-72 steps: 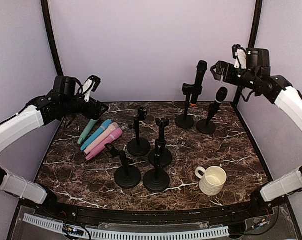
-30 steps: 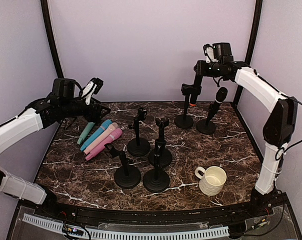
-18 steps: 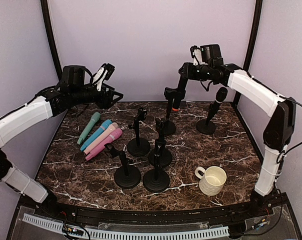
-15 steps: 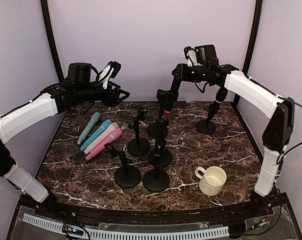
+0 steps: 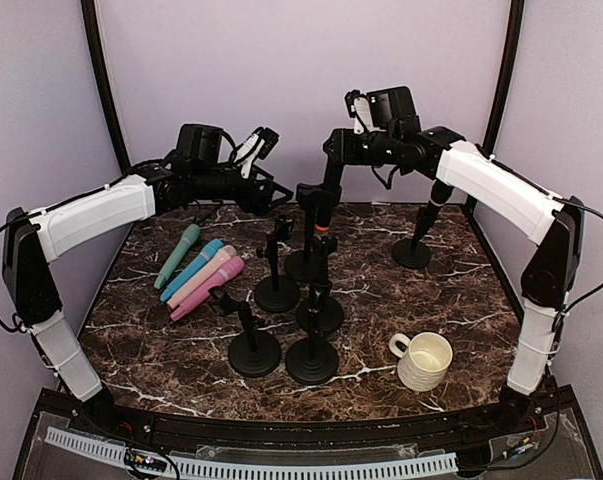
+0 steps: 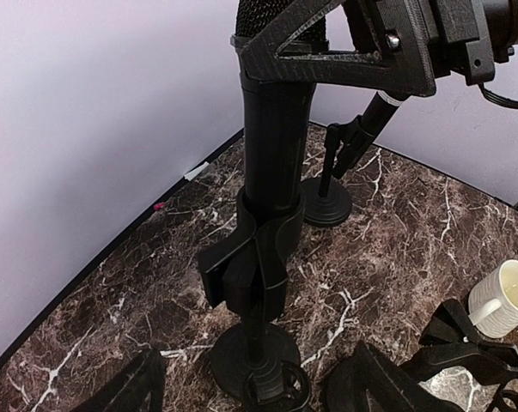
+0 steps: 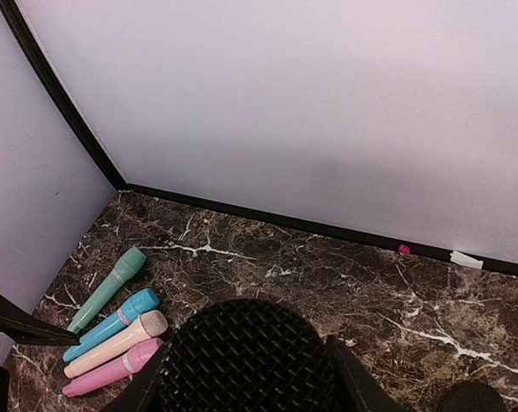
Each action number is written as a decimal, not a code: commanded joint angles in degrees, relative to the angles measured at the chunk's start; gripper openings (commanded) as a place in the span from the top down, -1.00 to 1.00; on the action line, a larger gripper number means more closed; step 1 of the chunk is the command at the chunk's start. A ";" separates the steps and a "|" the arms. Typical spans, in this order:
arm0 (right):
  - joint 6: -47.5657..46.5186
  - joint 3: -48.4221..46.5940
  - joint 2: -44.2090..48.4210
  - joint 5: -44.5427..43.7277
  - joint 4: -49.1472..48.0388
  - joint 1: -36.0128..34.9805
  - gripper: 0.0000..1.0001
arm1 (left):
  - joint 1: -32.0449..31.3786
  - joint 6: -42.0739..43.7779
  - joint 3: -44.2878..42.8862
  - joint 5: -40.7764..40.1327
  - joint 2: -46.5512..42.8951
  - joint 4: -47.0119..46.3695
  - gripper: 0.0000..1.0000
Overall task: Remove the microphone from the stand
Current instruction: Move the microphone stand with the microphone to the center of the board, then open the clamp for the microphone stand.
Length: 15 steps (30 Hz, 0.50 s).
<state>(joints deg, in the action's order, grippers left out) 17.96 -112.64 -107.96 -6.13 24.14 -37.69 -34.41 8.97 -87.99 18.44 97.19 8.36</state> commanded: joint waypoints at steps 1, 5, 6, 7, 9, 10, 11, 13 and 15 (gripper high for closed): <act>-1.62 -4.30 1.21 -4.95 -5.67 -0.72 0.61 | -0.21 -1.15 -2.51 2.99 -0.44 -2.10 -0.54; -1.85 -5.30 1.27 -6.20 -5.08 -0.72 0.59 | -0.29 -1.32 -2.98 3.09 0.32 -2.60 -0.54; -1.82 -5.29 1.22 -6.00 -5.15 -0.69 0.59 | -0.30 -1.32 -3.16 3.18 0.43 -2.67 -0.54; -1.77 -5.31 1.01 -5.66 -5.11 -0.65 0.59 | -0.30 -1.26 -3.25 3.32 0.78 -2.70 -0.55; -1.70 -5.56 0.50 -5.19 -4.65 -0.71 0.59 | -0.37 -1.09 -3.57 3.43 1.48 -2.81 -0.55; -1.70 -5.53 0.40 -5.03 -4.48 -0.67 0.59 | -0.43 -0.94 -3.83 3.60 1.76 -2.82 -0.55; -1.67 -5.18 0.44 -4.95 -4.50 -0.67 0.59 | -0.45 -0.61 -3.98 3.79 2.41 -2.91 -0.55; -1.89 -4.09 0.74 -5.03 -4.92 -0.72 0.59 | -0.48 -0.04 -4.56 4.12 3.65 -2.81 -0.56; -2.46 -2.93 0.99 -4.90 -5.48 -0.70 0.58 | -0.46 0.41 -5.96 4.70 5.44 -2.07 -0.56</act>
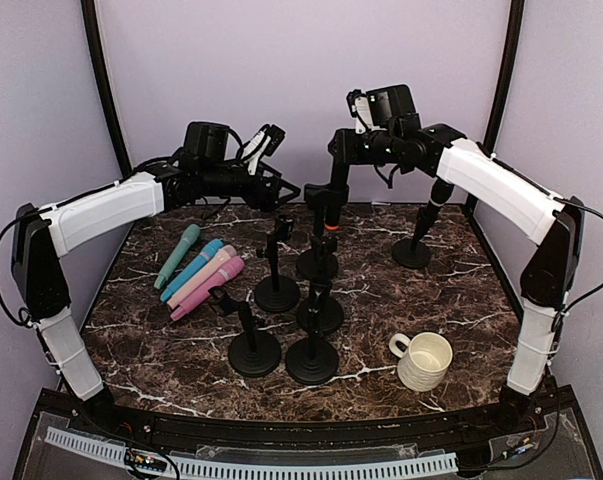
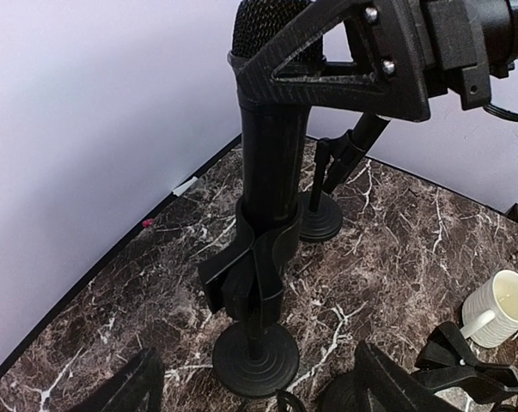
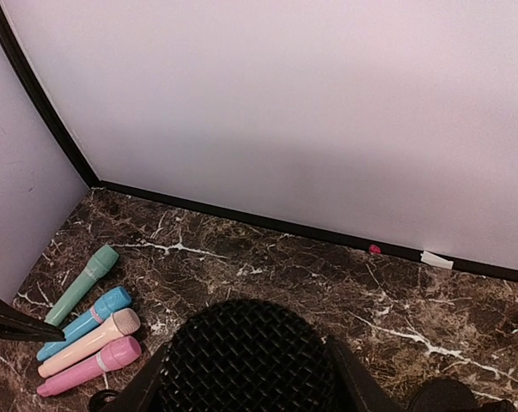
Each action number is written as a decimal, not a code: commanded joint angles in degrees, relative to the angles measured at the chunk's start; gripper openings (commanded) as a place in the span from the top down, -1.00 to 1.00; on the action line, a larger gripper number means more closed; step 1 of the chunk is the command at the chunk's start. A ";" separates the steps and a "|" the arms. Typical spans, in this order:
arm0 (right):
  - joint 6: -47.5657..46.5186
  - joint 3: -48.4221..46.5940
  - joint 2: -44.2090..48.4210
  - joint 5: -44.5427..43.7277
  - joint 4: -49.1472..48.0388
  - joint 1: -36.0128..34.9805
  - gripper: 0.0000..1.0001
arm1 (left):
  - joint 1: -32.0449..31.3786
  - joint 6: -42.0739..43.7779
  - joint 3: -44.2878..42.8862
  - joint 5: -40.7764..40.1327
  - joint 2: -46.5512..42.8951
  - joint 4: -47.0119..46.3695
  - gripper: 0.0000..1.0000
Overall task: Remove the microphone from the stand
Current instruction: Open the clamp for the microphone stand.
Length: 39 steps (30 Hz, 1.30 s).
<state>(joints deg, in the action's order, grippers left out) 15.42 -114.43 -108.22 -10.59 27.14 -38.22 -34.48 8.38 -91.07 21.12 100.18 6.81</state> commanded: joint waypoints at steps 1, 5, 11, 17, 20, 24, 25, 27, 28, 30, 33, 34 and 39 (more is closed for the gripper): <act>-0.03 -0.68 1.29 -0.19 -8.52 -0.17 0.58 | -0.40 1.05 -3.98 2.18 3.12 0.12 -0.56; 0.20 1.39 2.02 0.76 -9.11 -0.19 0.58 | -0.41 1.19 -6.67 3.72 6.28 1.20 -0.58; -0.16 3.40 3.18 1.65 -9.90 -0.44 0.57 | -0.41 2.30 -9.23 5.28 9.05 2.48 -0.68; -1.92 3.43 3.44 2.46 -9.98 -1.18 0.57 | -0.41 5.48 -10.76 7.87 11.55 3.67 -0.74; -2.62 3.33 3.33 2.57 -9.75 -1.53 0.57 | -0.33 6.30 -12.85 7.87 13.06 4.97 -0.75; -2.73 3.17 3.33 2.50 -9.29 -1.69 0.57 | -0.28 6.87 -14.46 7.45 14.70 5.76 -0.75; -2.79 3.12 3.36 2.50 -9.15 -1.69 0.57 | -0.14 7.01 -14.83 7.57 15.18 5.85 -0.75; -2.82 3.01 3.30 2.51 -8.88 -1.69 0.57 | 0.12 7.17 -15.46 8.40 15.82 6.11 -0.75; -2.85 2.95 3.30 2.50 -8.78 -1.69 0.57 | 0.16 7.21 -15.63 8.84 16.00 6.20 -0.75; -2.84 2.90 3.30 2.50 -8.77 -1.69 0.57 | 0.41 7.40 -16.02 9.79 16.70 6.24 -0.75; -2.81 2.82 3.27 2.64 -8.73 -1.69 0.57 | 0.90 7.73 -17.11 11.40 17.75 6.90 -0.71; -2.85 2.81 3.28 2.67 -8.68 -1.71 0.57 | 0.99 7.82 -17.34 11.62 18.12 6.99 -0.70; -2.93 2.68 3.12 2.64 -8.53 -1.67 0.57 | 1.16 8.77 -18.23 12.60 18.78 7.02 -0.62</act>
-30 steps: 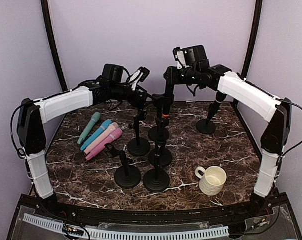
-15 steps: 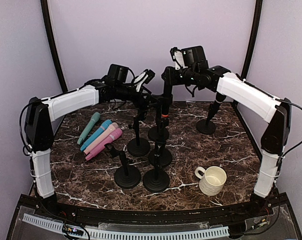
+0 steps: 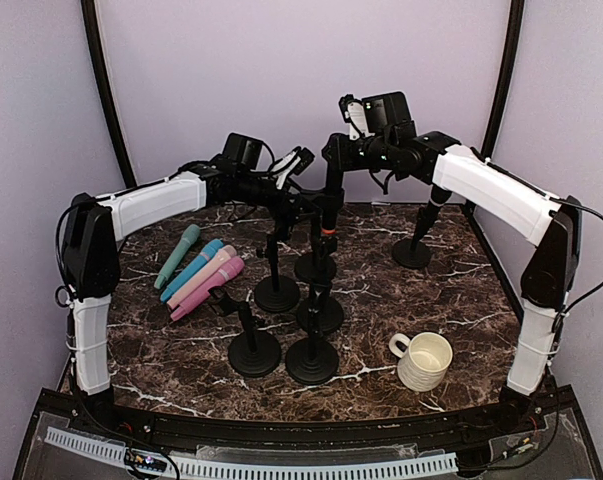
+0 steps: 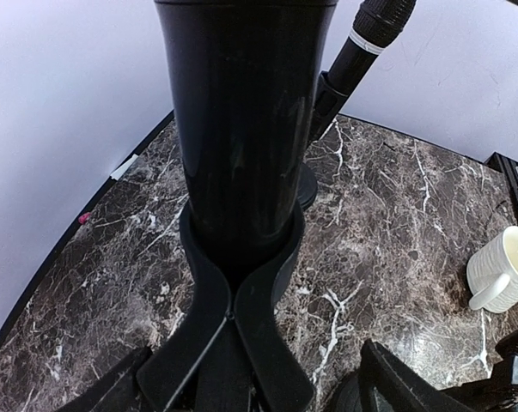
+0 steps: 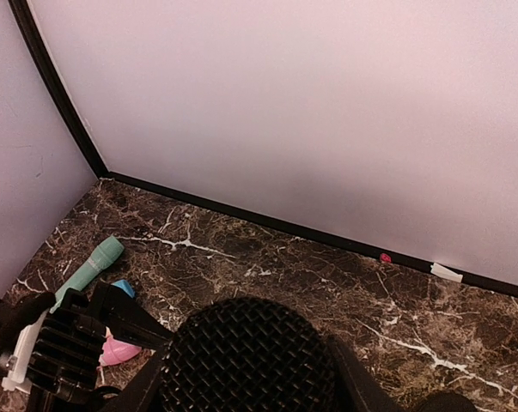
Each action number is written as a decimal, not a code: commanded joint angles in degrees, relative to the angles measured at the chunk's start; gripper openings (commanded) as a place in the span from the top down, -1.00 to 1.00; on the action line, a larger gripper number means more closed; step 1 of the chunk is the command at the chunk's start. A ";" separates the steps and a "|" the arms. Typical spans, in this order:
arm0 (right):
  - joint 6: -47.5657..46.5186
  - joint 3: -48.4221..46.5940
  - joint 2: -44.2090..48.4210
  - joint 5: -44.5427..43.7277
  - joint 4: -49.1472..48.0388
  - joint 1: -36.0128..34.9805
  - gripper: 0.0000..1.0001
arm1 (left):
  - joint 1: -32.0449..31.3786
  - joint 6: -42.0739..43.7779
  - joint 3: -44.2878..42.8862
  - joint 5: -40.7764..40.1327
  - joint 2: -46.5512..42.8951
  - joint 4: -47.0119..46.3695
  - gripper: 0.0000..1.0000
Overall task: Remove the microphone from the stand
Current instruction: Open the clamp for the microphone stand, then remove the microphone from the microphone stand.
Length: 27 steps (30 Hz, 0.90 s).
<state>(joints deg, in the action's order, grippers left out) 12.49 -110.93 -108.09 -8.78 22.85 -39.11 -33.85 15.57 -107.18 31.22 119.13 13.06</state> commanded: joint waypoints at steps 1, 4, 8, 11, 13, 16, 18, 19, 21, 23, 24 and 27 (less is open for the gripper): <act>-0.01 -0.86 2.98 0.76 -4.18 -0.79 0.57 | 0.47 1.88 -2.17 2.61 -0.07 0.71 -0.53; -0.09 -1.08 2.92 0.56 -3.90 -0.79 0.57 | 0.46 2.64 -2.23 2.07 -0.04 1.03 -0.19; -0.27 -1.14 3.42 -0.73 -3.67 -0.79 0.58 | 0.50 4.32 -2.18 1.21 -0.09 2.33 0.30; -0.67 -0.79 4.54 -2.88 -3.71 -0.79 0.58 | 0.50 5.31 -2.11 0.44 -0.04 3.12 0.49; -1.09 -0.90 5.22 -4.39 -3.50 -0.74 0.58 | 0.50 5.42 -2.08 0.23 -0.04 3.29 0.51; -1.51 -1.78 6.21 -8.06 -2.24 -0.70 0.59 | 0.48 5.29 -2.02 -0.05 -0.04 3.23 0.50; -2.12 -1.72 7.40 -10.28 -2.02 -0.62 0.59 | 0.45 4.91 -2.10 -0.30 -0.11 3.08 0.41; -2.32 -1.67 8.13 -11.44 -1.91 -0.55 0.59 | 0.51 4.78 -2.19 -0.38 -0.07 2.97 0.35; -2.75 -1.29 9.96 -13.39 -1.69 -0.38 0.59 | 0.47 4.36 -2.34 -0.65 -0.29 2.41 0.00; -2.91 -0.49 11.84 -13.99 -1.94 -0.18 0.59 | 0.52 3.65 -2.34 -1.29 -0.73 1.44 -0.41; -2.91 0.08 12.86 -13.94 -2.33 -0.10 0.59 | 0.48 3.10 -2.34 -1.83 -1.22 1.05 -0.55; -1.73 2.48 16.19 -12.06 -3.63 0.17 0.59 | 0.56 1.73 -1.97 -2.98 -2.74 -1.59 -0.72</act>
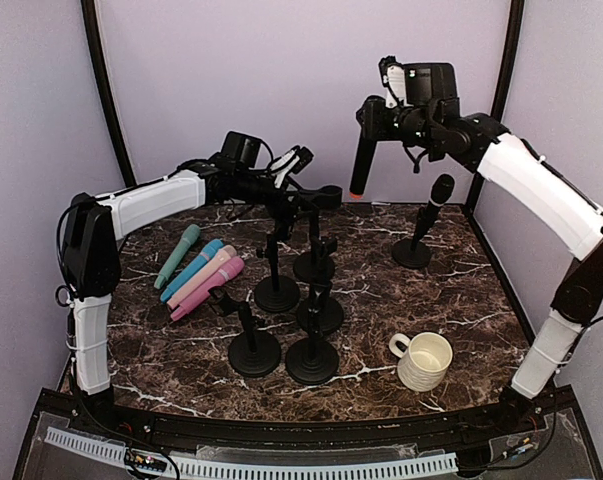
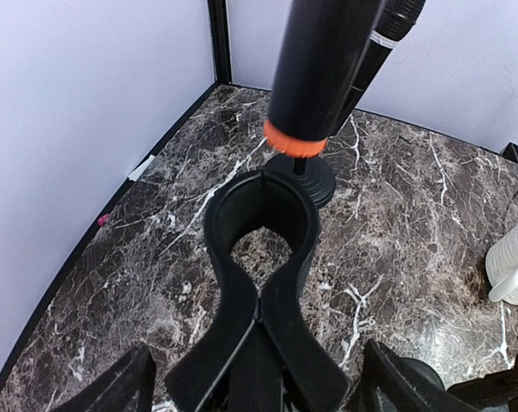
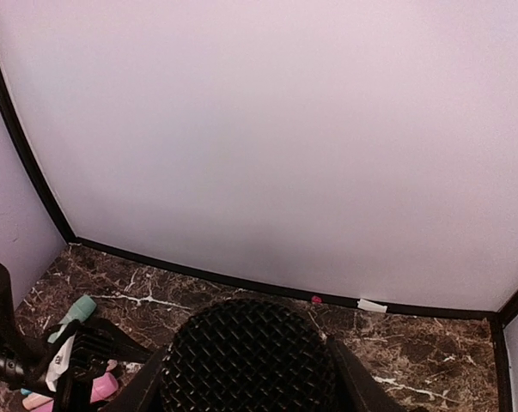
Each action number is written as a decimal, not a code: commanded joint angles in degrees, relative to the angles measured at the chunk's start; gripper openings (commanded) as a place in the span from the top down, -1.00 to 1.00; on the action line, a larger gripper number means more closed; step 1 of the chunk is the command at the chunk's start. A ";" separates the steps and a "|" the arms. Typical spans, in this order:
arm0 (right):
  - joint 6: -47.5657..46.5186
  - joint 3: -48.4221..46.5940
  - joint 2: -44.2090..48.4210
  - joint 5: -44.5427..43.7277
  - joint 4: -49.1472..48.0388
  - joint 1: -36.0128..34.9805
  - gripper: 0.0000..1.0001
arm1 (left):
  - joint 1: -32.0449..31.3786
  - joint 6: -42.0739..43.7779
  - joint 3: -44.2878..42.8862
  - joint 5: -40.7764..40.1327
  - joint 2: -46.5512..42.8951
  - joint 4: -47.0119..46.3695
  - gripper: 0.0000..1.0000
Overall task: Remove the microphone from the stand
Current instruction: Remove the microphone from the microphone stand, then pass from the right arm to the left
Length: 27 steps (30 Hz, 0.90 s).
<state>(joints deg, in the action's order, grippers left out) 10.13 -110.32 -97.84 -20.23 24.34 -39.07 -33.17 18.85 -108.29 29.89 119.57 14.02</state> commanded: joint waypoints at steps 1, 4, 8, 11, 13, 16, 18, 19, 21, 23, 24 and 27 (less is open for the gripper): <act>1.21 2.98 7.18 0.57 -5.83 0.13 0.59 | -0.14 -2.35 0.14 -1.98 -4.54 -3.50 -0.76; 3.22 6.04 10.19 4.47 -8.16 0.22 0.58 | -0.14 -3.94 3.58 -1.83 -9.51 -9.69 -0.81; 6.05 9.91 13.19 11.30 -11.17 0.27 0.58 | -0.14 -6.77 7.54 0.14 -15.78 -13.70 -0.84; 8.62 13.10 15.01 17.19 -14.26 0.22 0.57 | -0.86 -9.71 9.84 2.27 -19.42 -14.99 -0.84; 10.26 14.81 15.39 22.77 -16.86 0.03 0.57 | -2.89 -9.78 11.42 0.78 -22.07 -13.08 -0.83; 9.92 16.30 15.18 28.00 -19.36 -2.32 0.57 | -6.55 -12.03 15.13 -3.79 -26.10 -11.97 -0.83; 9.93 17.50 15.14 29.57 -21.64 -3.77 0.57 | -7.89 -15.32 18.14 -3.92 -28.48 -13.29 -0.81; 10.04 18.11 15.09 30.26 -22.59 -4.23 0.56 | -8.32 -16.12 19.18 -3.94 -29.80 -14.50 -0.81; 10.69 18.90 14.91 31.54 -23.99 -4.95 0.57 | -9.40 -17.41 21.14 -4.75 -31.08 -15.30 -0.81; 11.10 19.29 14.58 32.79 -25.60 -5.49 0.56 | -9.97 -17.78 21.54 -6.13 -31.34 -14.47 -0.81; 11.24 19.41 14.44 33.32 -26.14 -5.75 0.56 | -10.05 -17.88 21.43 -6.41 -31.29 -13.63 -0.81; 11.24 19.77 14.10 35.07 -27.37 -6.50 0.56 | -10.15 -17.80 21.17 -6.72 -30.61 -11.50 -0.76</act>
<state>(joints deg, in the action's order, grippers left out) 20.32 -90.70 -83.77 10.74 5.93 -44.73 -43.51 2.87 -87.57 25.21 89.23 0.67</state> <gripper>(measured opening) 0.502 0.897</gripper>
